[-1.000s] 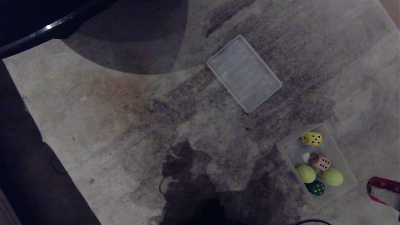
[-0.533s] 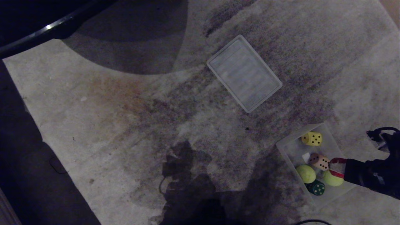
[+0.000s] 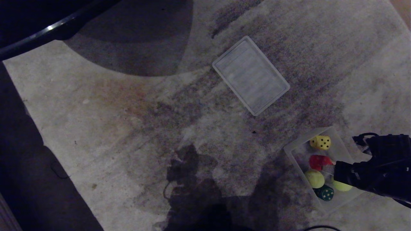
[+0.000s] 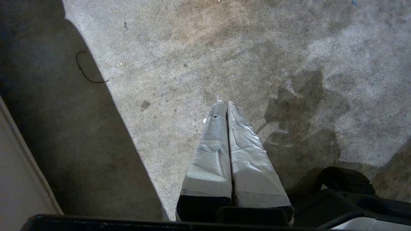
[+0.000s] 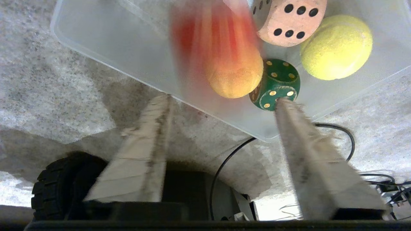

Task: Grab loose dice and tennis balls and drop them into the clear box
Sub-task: Put the toys in the box, then close the lid

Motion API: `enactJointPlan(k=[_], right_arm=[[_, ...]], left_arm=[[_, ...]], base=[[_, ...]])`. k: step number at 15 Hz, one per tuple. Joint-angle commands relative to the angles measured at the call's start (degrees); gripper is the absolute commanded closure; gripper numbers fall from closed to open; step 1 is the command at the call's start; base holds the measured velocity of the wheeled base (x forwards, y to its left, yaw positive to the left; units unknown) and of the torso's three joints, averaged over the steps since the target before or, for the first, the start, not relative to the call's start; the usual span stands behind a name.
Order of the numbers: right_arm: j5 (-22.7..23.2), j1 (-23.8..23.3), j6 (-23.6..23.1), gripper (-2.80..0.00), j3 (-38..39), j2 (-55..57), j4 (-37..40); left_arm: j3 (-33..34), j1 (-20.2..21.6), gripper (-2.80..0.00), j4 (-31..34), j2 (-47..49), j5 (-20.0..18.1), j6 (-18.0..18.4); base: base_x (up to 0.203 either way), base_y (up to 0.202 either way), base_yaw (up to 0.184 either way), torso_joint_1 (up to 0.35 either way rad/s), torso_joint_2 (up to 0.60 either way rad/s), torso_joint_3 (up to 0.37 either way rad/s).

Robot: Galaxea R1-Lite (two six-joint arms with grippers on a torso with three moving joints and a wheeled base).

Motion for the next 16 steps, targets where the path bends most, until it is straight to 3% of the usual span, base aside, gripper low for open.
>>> enactJointPlan(k=[1,7,8,12,16], right_arm=[[0.1,0.2,0.1,-2.80,1.0,-2.0,0.1],[0.6,0.4,-0.3,-2.80,7.8,-16.3,0.4],[0.6,0.5,-0.5,0.00,9.6,-19.4,0.6],[-2.2,3.7,-2.6,0.00,15.9,-35.1,7.3],[-3.4,5.6,-8.9,0.00,23.5,-52.4,14.4]], left_arm=[[0.0,0.0,0.00,0.0,0.1,0.0,-0.1],[0.0,0.0,0.00,0.0,0.0,0.0,-0.1],[0.0,0.0,0.00,0.0,0.0,0.0,-0.1],[0.0,0.0,0.00,0.0,0.1,0.0,-0.1],[0.0,0.0,0.00,0.0,0.0,0.0,-0.1]], base=[[0.000,0.000,0.000,0.000,0.00,0.000],[0.000,0.000,0.000,0.000,0.00,0.000],[0.000,0.000,0.000,0.000,0.00,0.000],[0.000,0.000,0.000,0.000,0.00,0.000],[0.000,0.000,0.000,0.000,0.00,0.000]])
